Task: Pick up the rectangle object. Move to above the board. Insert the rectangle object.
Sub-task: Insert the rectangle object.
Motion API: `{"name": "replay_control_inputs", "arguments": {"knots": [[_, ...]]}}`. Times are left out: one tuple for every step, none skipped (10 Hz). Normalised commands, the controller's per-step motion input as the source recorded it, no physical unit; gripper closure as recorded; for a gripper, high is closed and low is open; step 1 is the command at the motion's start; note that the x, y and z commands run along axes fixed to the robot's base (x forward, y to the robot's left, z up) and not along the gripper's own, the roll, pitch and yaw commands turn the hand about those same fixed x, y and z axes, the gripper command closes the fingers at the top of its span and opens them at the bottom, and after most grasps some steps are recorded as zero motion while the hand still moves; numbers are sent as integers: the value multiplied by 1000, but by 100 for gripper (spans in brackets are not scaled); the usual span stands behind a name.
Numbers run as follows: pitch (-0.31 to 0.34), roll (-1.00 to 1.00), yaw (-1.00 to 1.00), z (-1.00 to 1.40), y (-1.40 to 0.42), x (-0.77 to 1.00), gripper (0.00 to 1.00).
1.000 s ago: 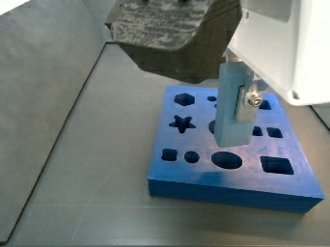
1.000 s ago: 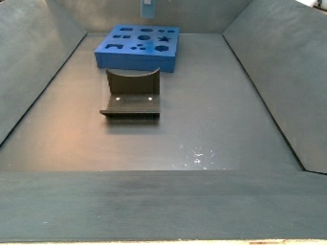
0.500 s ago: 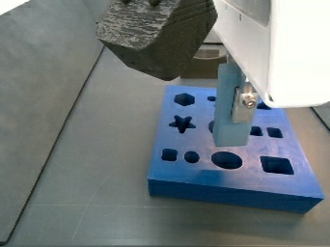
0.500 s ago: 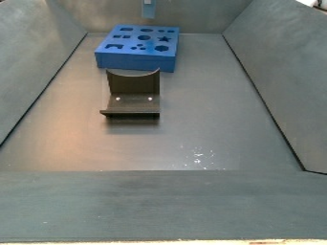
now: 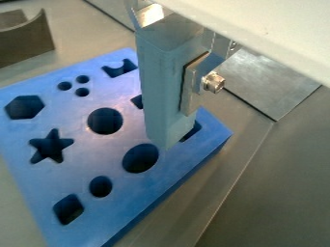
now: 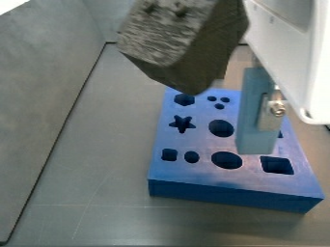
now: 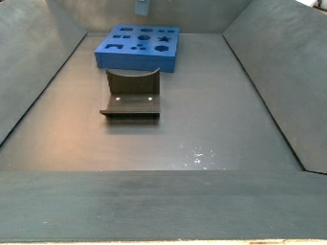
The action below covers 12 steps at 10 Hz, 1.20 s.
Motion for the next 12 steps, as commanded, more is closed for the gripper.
{"name": "replay_control_inputs", "arguments": {"knots": [[157,380,0,57,-200,160,100],[0,0,0,-69,-60,126,100],[0,80,-194,-174,-154,817,100],[-57,94,-191,-274,-191,897,100],[-51,111,-160,-303,-189,940,100],[0,66,-89,-297,-126,1000,100],[0,26,-26,-223,-120,1000,100],[137,0,0,-71,-74,1000,100],[180,0,-6,-20,-46,1000,100],[271,0,-37,0,0,951,100],[303,0,-51,100,0,454,100],[74,-97,23,91,74,180,100]]}}
